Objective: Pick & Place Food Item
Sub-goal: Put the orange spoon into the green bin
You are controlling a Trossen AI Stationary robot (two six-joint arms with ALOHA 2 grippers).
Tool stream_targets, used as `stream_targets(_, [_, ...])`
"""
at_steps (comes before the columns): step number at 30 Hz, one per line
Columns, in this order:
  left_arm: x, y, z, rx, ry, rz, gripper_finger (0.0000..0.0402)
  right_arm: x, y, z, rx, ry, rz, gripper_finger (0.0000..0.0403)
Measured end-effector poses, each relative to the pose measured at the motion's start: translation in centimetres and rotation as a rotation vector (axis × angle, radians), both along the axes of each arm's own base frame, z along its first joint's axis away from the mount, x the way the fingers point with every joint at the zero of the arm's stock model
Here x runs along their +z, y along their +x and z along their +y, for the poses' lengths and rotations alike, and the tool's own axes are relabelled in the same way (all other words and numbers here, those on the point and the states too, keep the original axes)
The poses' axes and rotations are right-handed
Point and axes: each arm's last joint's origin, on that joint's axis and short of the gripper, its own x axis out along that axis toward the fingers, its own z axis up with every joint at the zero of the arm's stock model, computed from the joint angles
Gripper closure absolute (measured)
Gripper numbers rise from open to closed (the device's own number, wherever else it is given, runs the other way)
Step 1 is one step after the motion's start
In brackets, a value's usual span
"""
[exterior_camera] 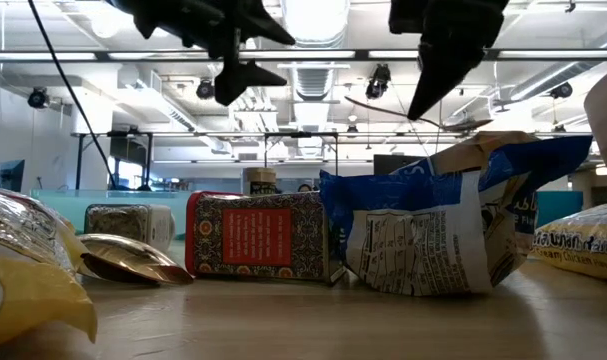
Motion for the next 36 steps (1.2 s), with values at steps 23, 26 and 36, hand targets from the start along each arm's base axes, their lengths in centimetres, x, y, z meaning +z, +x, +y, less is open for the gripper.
stream_targets(23, [-4.7, 3.6, -0.1, -0.205, -0.212, 0.212, 0.0118, 0.9, 7.4, 1.4, 0.265, -0.163, 0.131, 0.039])
stream_targets(26, [-4.8, 3.8, -0.2, -0.208, -0.214, 0.218, 0.0118, 1.3, 7.5, 1.4, 0.267, -0.163, 0.119, 0.039])
stream_targets(36, [-4.6, 4.1, -0.2, -0.22, -0.233, 0.178, 0.0118, 1.3, 7.6, 1.4, 0.269, -0.172, 0.111, 0.039])
